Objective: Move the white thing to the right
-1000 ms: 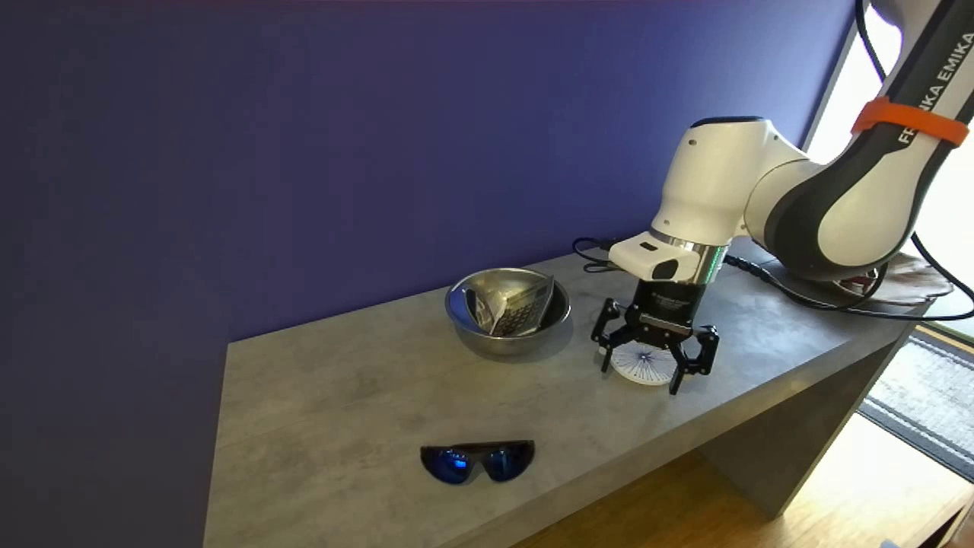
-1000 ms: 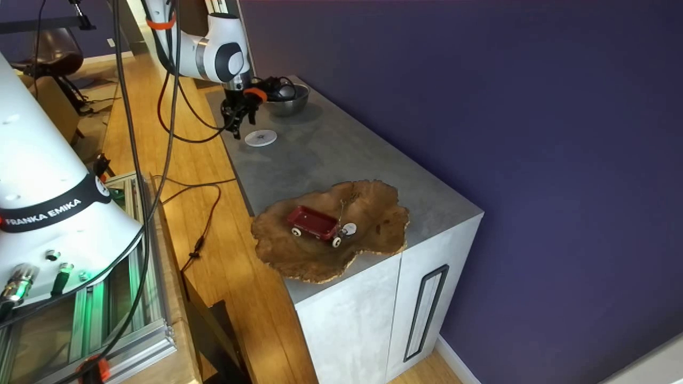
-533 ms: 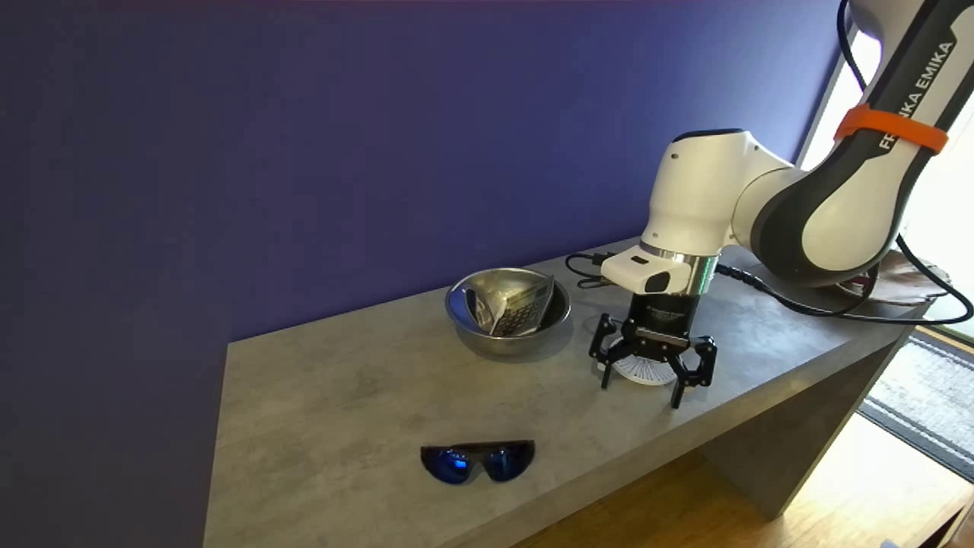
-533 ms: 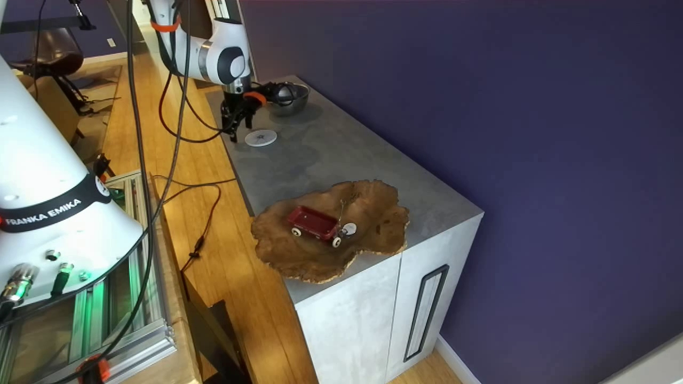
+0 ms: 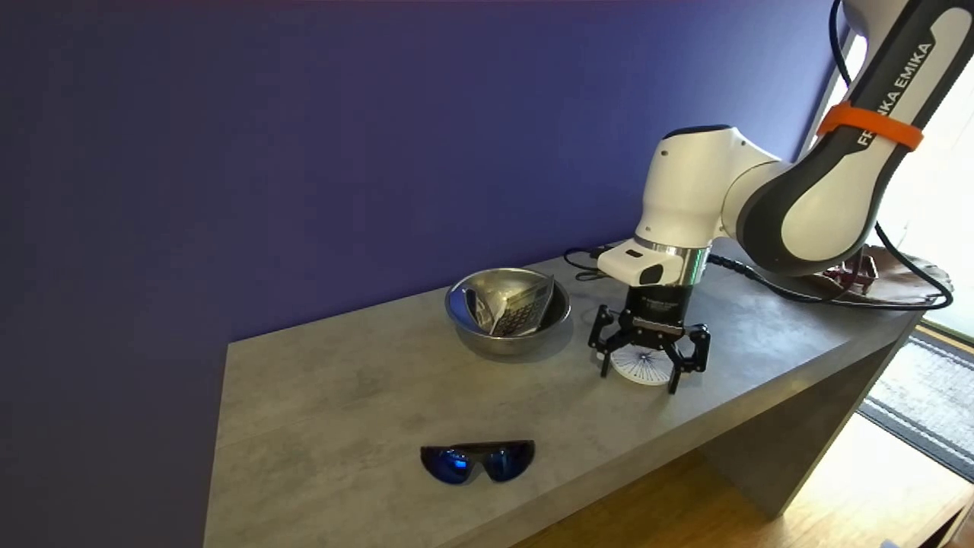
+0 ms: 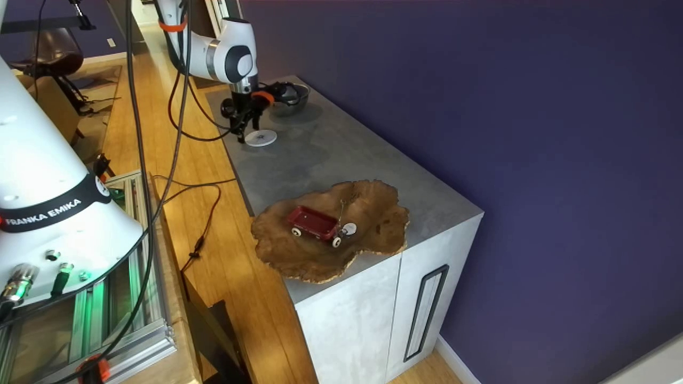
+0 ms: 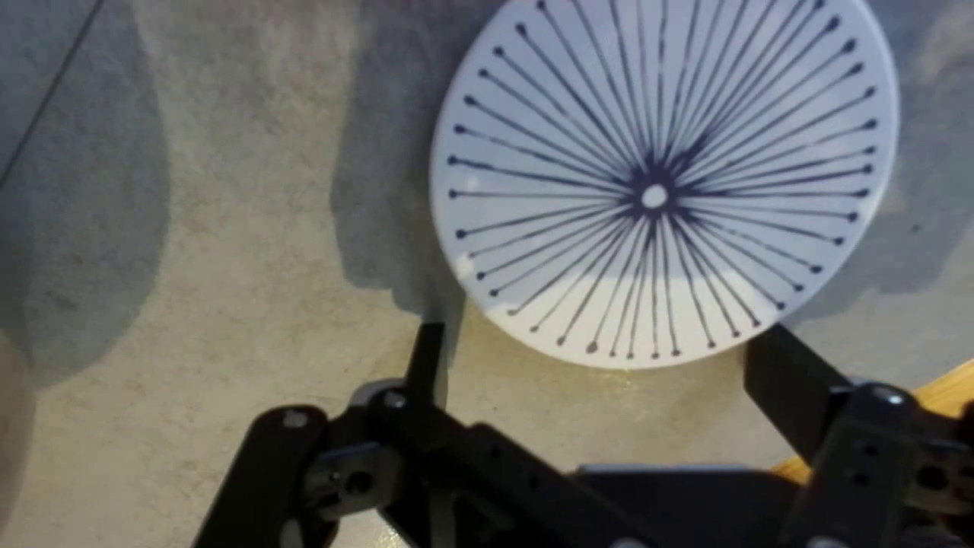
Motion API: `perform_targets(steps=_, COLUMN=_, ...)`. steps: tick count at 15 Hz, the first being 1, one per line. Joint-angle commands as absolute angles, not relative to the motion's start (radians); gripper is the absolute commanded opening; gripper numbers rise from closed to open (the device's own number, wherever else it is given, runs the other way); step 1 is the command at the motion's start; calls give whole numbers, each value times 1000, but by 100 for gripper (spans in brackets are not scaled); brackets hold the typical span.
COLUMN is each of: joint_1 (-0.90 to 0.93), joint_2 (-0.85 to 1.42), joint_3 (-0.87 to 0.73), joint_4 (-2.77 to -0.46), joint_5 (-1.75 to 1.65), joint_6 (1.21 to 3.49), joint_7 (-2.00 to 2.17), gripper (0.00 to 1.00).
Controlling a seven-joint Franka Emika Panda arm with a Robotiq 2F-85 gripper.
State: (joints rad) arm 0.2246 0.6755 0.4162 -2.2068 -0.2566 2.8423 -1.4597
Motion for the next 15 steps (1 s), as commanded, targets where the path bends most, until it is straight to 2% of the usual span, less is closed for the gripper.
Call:
perform_targets(steps=1, joint_1=212, joint_2=686, joint_3=399, joint_4=-2195, joint_5=-295, joint_6=2831, joint_7=-1490, gripper=100)
perform_targets(steps=10, joint_1=187, joint_2=614, joint_3=347, joint_4=-2250, joint_5=-289, joint_6=2822, joint_7=-1459, gripper=100)
perform_targets(steps=15, joint_1=200, joint_2=554, joint_3=243, joint_4=-2280, joint_5=-315, joint_6=2799, joint_7=-1422, gripper=100)
